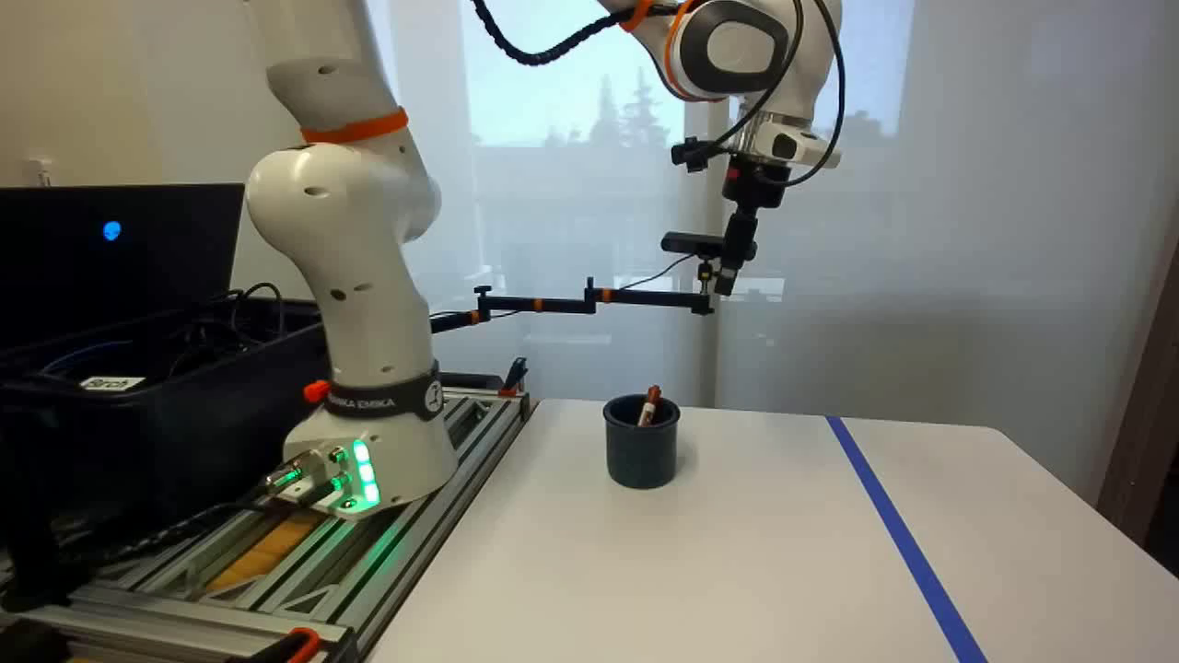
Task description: Take the marker out of the cup
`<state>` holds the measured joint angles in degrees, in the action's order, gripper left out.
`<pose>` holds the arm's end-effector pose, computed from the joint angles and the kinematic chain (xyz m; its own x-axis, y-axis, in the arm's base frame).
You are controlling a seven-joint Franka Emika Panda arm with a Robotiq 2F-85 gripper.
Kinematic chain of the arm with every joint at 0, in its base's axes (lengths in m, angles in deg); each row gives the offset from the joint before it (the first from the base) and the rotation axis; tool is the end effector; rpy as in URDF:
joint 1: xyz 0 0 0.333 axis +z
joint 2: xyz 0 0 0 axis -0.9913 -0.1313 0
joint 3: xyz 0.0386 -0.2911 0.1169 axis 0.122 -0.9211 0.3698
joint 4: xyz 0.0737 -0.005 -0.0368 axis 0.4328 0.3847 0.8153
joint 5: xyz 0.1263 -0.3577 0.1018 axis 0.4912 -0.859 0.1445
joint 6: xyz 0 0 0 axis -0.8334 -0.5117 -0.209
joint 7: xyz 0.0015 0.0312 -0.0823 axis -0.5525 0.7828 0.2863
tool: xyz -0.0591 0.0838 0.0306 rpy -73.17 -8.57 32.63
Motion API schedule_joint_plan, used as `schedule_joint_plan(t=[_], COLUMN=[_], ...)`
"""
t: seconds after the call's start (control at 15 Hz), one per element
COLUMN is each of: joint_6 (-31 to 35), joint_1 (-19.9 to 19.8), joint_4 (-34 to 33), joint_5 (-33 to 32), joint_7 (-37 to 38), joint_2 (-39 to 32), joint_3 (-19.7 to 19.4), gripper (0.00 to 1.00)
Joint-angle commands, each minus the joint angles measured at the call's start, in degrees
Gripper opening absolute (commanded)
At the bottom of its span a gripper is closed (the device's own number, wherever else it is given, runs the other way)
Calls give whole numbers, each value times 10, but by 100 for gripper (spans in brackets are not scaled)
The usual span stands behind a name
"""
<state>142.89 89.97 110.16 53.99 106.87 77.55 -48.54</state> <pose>0.4285 0.1698 0.3776 0.9766 -0.1012 -0.1896 -0.1127 -0.9923 -0.0510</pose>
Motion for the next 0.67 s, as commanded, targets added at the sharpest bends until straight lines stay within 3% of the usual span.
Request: schedule_joint_plan(t=[0.0,0.47,0.6], joint_6=[-1,-1,-16], joint_1=[6,6,15], joint_4=[-1,-1,-8], joint_5=[-1,-1,-34], joint_7=[1,1,-60], joint_2=[0,0,0], joint_3=[-6,-6,-1], gripper=[100,100,100])
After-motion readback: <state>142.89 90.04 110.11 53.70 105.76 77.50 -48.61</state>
